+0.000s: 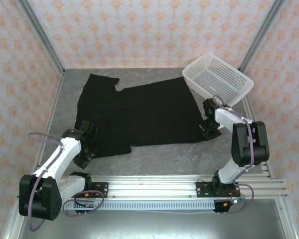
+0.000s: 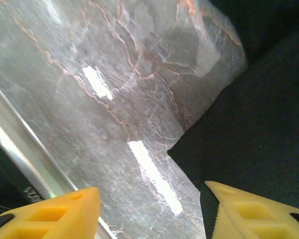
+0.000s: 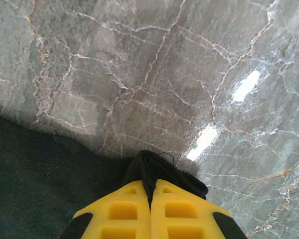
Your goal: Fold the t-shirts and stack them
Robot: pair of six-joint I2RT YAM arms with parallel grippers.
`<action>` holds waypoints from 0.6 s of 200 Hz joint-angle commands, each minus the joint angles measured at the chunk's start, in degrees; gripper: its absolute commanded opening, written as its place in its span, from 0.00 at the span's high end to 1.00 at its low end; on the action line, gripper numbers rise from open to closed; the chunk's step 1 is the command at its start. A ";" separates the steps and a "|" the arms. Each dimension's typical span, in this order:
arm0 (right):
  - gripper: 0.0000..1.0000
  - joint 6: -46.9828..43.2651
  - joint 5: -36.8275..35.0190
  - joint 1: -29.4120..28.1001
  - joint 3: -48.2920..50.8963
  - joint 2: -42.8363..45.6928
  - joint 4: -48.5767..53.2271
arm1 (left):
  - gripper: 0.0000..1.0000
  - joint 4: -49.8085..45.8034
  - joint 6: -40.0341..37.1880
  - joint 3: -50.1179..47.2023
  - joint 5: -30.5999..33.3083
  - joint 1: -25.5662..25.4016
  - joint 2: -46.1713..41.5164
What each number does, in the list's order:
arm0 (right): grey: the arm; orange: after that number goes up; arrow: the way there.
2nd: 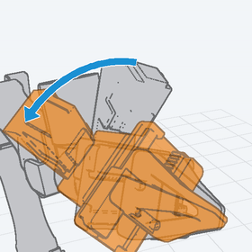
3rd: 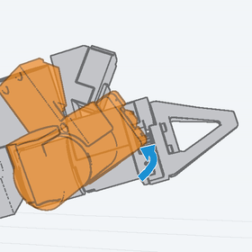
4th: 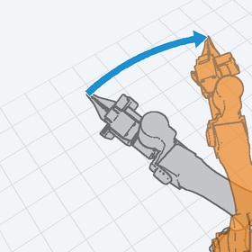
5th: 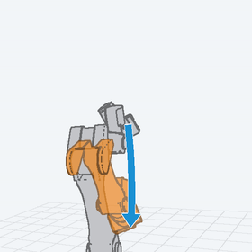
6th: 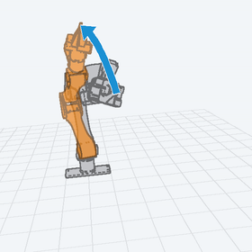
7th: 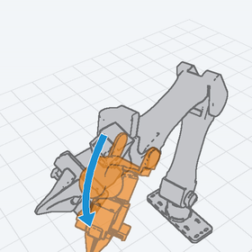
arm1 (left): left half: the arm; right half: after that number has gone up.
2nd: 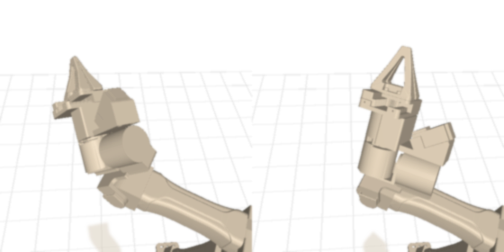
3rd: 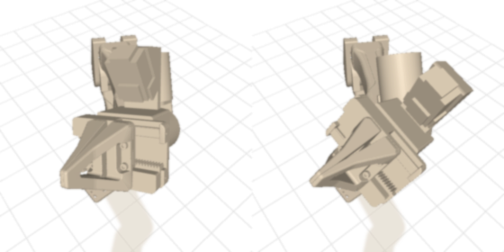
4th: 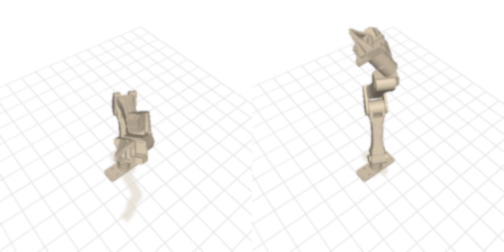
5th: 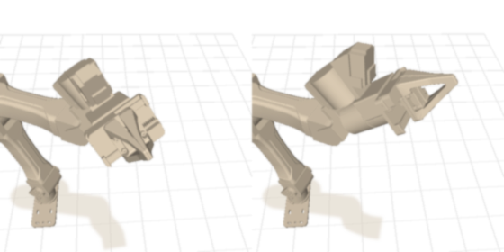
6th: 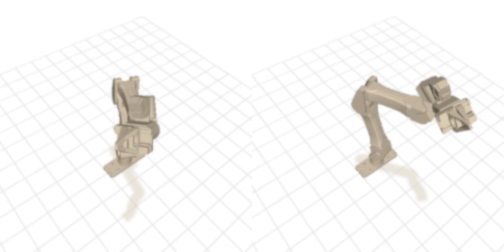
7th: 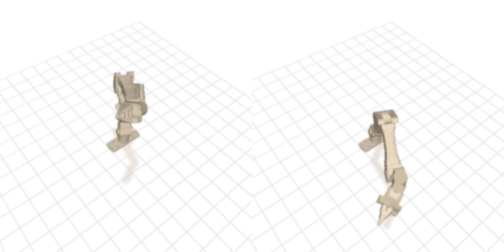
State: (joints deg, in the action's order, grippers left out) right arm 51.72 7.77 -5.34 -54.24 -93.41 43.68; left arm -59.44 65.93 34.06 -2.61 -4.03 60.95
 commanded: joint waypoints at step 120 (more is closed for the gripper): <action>1.00 -1.95 -1.77 -0.50 -3.36 -1.91 3.19 | 1.00 -4.91 4.76 9.06 2.55 -0.62 8.21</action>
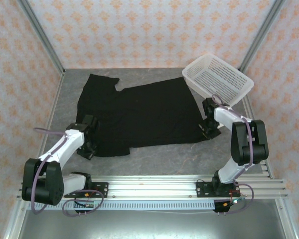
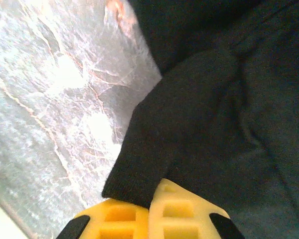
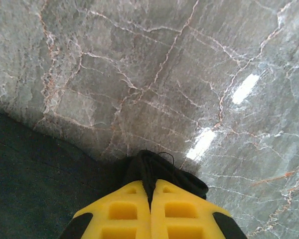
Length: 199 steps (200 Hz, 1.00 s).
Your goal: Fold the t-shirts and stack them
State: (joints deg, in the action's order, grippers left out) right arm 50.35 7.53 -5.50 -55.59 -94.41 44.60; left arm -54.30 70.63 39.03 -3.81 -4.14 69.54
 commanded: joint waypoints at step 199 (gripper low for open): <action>1.00 -1.57 -2.70 -0.39 -4.44 -1.66 3.39 | 0.39 3.19 -23.26 27.97 5.46 0.33 20.34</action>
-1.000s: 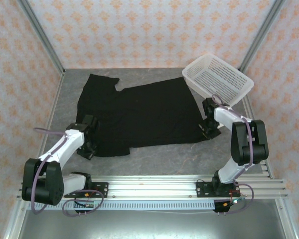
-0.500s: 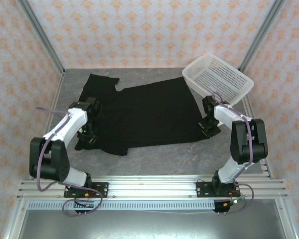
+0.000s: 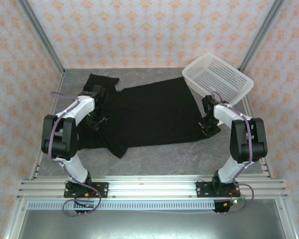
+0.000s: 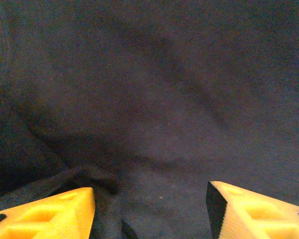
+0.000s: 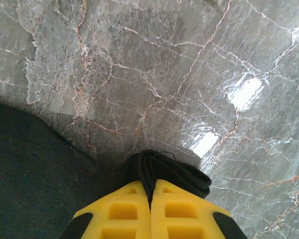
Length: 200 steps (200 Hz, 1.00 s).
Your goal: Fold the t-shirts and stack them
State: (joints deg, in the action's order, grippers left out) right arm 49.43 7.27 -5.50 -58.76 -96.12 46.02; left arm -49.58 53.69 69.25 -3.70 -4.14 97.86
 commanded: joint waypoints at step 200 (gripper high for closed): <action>1.00 -0.30 -2.08 -0.74 -0.92 0.05 1.72 | 0.71 1.49 -16.60 -15.98 5.39 3.81 -10.46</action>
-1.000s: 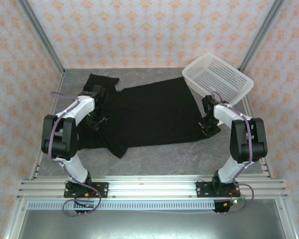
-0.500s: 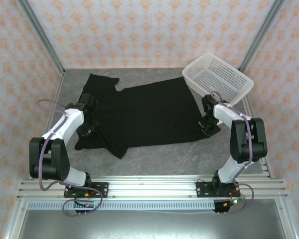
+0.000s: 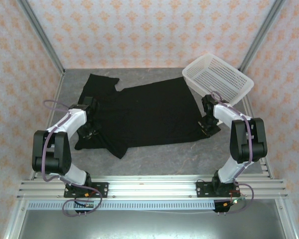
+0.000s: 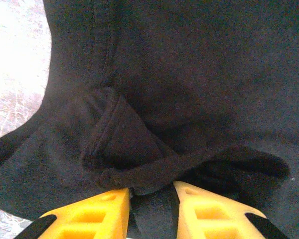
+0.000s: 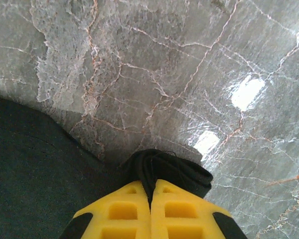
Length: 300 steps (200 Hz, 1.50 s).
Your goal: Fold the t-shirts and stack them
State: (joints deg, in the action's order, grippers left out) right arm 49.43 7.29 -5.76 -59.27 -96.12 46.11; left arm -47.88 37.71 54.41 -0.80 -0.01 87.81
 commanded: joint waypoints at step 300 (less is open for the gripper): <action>1.00 -1.88 -3.07 -1.18 0.32 4.62 4.35 | 1.00 -29.08 23.13 -9.29 -3.54 -5.41 -32.16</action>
State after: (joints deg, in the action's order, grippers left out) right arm 48.60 6.85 -6.52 -59.27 -93.82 48.21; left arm -67.68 54.13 47.94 -2.11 -4.23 61.58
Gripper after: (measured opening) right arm 0.049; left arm 0.057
